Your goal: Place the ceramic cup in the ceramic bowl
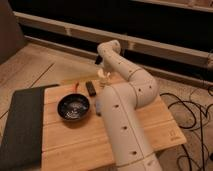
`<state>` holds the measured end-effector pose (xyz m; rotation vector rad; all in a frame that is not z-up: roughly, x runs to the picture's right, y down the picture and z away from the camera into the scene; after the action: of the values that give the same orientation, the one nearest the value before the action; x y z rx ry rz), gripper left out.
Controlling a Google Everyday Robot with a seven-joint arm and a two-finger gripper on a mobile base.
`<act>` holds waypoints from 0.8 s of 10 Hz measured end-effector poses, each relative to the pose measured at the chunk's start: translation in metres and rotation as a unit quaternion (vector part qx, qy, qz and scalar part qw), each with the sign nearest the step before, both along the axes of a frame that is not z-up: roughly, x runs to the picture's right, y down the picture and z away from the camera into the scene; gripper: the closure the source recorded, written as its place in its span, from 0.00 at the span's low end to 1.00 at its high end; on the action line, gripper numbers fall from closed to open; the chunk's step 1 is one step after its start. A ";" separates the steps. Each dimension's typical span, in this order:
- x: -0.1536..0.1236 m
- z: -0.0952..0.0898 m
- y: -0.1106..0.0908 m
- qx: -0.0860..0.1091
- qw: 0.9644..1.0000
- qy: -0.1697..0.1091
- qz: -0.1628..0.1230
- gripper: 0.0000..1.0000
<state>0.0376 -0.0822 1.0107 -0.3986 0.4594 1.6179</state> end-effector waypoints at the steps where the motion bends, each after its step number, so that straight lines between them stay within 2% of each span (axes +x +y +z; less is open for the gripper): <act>1: 0.000 0.000 -0.002 -0.002 1.000 0.000 0.003 0.99; 3: -0.007 -0.018 -0.041 0.031 0.999 -0.013 -0.005 1.00; 4: -0.015 -0.036 -0.070 0.056 0.998 -0.022 -0.027 1.00; 5: -0.025 -0.056 -0.097 0.079 0.995 -0.033 -0.056 1.00; 6: -0.033 -0.070 -0.114 0.094 0.992 -0.044 -0.074 1.00; 7: -0.045 -0.090 -0.132 0.112 0.987 -0.064 -0.092 1.00; 8: -0.059 -0.104 -0.141 0.122 0.984 -0.083 -0.101 1.00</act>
<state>-0.0209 -0.2230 0.9064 -0.2898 0.1656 1.4104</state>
